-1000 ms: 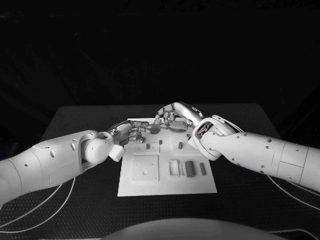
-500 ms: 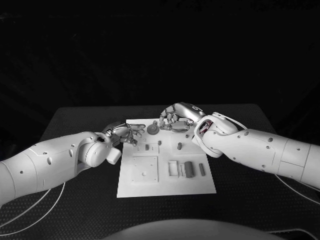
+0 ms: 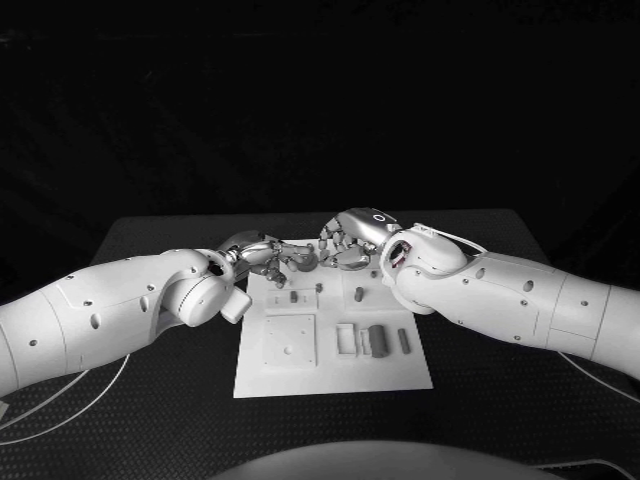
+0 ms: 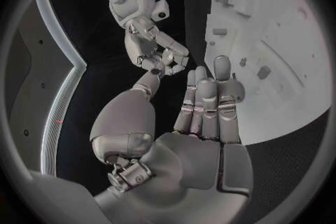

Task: Assemble the parts on the task board

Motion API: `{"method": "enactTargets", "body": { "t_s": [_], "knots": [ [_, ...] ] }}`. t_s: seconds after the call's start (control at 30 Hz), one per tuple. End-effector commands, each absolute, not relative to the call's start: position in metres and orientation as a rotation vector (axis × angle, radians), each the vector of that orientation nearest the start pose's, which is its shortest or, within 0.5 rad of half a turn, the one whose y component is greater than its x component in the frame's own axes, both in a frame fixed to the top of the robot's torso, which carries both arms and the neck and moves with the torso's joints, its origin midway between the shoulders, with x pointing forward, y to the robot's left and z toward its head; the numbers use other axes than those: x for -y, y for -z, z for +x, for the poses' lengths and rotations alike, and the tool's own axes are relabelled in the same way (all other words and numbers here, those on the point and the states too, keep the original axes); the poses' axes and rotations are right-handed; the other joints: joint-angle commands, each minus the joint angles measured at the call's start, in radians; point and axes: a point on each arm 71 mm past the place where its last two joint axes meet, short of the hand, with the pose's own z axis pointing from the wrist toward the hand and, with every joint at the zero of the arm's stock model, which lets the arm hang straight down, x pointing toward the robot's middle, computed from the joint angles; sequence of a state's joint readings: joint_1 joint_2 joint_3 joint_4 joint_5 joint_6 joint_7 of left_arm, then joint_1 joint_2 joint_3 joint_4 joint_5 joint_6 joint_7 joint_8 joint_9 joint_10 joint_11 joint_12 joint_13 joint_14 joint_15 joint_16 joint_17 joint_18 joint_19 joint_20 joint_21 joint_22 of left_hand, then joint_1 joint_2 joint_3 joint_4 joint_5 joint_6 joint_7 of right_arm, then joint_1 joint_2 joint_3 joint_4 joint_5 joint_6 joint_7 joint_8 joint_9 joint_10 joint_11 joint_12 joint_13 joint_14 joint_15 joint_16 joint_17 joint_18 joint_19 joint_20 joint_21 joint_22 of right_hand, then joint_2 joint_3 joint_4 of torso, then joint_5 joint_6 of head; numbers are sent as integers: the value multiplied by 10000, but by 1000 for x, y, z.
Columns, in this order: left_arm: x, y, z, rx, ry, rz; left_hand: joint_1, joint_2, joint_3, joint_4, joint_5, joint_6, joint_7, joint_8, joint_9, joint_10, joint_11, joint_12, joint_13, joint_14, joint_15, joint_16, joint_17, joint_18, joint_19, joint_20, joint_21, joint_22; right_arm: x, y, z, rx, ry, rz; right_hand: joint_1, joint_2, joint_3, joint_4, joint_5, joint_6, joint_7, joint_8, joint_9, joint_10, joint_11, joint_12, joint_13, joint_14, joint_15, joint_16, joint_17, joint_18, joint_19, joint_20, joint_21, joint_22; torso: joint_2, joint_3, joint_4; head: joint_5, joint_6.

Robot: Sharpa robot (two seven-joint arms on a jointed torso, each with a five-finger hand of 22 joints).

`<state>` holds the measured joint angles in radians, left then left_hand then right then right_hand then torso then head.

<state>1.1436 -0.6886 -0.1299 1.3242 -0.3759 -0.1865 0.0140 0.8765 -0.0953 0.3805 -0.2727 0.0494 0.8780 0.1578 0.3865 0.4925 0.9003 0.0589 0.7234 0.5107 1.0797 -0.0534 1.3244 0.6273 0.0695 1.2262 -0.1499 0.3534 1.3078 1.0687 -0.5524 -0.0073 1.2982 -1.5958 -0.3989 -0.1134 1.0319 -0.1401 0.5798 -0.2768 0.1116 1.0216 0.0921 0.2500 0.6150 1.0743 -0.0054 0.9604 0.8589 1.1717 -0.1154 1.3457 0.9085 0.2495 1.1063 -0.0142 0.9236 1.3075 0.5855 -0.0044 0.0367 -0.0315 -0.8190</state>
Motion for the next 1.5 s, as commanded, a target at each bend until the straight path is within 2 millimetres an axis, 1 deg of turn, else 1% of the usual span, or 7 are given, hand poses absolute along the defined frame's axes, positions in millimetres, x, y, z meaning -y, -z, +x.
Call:
{"method": "enactTargets", "body": {
  "t_s": [0.03,0.1,0.37,0.43,0.57,0.7,1.5],
  "knots": [
    [-183,270,491,-19768,10413,-8971,-114,34,19,110,34,-16,-63,76,1,1,-74,83,-2,67,-62,74,-20,171,101,-21,-44,21,109,244,493,-16378,-5944,-3152,-9,-116,9,13,22,169,53,75,15,10,-66,81,22,51,-10,69,21,123,50,-22,62,192,5,3,3,-35,13],
    [-182,271,490,-19886,10223,-9085,-123,88,64,163,41,13,-80,89,-18,20,-90,120,-14,85,-78,82,-31,168,122,-36,-52,20,107,244,493,-16364,-5977,-3184,-24,-119,27,46,21,216,37,97,27,23,-81,119,40,71,-21,91,30,123,69,-32,88,193,8,7,9,-25,2],
    [-177,275,489,-20371,9298,-9103,-119,337,184,281,76,125,-114,54,-90,10,-121,193,-70,129,-108,107,-63,144,169,-73,-75,31,100,241,493,-16326,-5900,-3455,-21,-98,51,67,22,247,23,109,34,38,-95,143,48,90,-33,106,34,123,83,-44,108,192,6,-16,12,-37,10],
    [-175,275,489,-20446,9208,-9045,-75,412,233,282,244,130,-107,5,-136,-7,-120,220,-99,145,-110,119,-76,129,184,-83,-83,43,99,241,493,-16383,-5886,-3494,-21,-99,52,67,23,246,23,108,33,37,-95,143,47,90,-34,105,33,123,83,-45,108,191,7,-19,20,-27,9],
    [-168,274,488,-20591,9443,-8909,-71,487,258,298,342,188,-117,-16,-172,17,-129,264,-128,169,-117,132,-92,119,211,-96,-86,57,95,240,492,-16441,-5899,-3627,-32,-102,56,78,21,244,23,105,32,35,-96,141,45,91,-36,104,32,123,84,-46,111,190,5,-18,15,-14,7],
    [-160,274,486,-20717,9797,-8968,-57,613,275,290,387,469,-222,31,-202,241,-211,327,-222,217,-199,143,-129,96,258,-138,-84,95,91,241,490,-16543,-5931,-3770,-49,-103,59,95,20,242,23,101,30,33,-97,140,42,93,-38,101,29,123,84,-48,113,187,6,-27,15,-8,-3],
    [-155,274,486,-20829,10015,-9137,-139,672,258,333,358,512,-217,-102,-314,328,-223,195,-441,238,-210,148,-175,52,273,-185,-114,122,84,241,488,-16681,-6057,-3968,-89,-68,78,141,20,243,21,93,25,30,-98,136,32,92,-38,92,23,123,75,-52,116,180,7,-20,13,0,-23]
  ]
}}
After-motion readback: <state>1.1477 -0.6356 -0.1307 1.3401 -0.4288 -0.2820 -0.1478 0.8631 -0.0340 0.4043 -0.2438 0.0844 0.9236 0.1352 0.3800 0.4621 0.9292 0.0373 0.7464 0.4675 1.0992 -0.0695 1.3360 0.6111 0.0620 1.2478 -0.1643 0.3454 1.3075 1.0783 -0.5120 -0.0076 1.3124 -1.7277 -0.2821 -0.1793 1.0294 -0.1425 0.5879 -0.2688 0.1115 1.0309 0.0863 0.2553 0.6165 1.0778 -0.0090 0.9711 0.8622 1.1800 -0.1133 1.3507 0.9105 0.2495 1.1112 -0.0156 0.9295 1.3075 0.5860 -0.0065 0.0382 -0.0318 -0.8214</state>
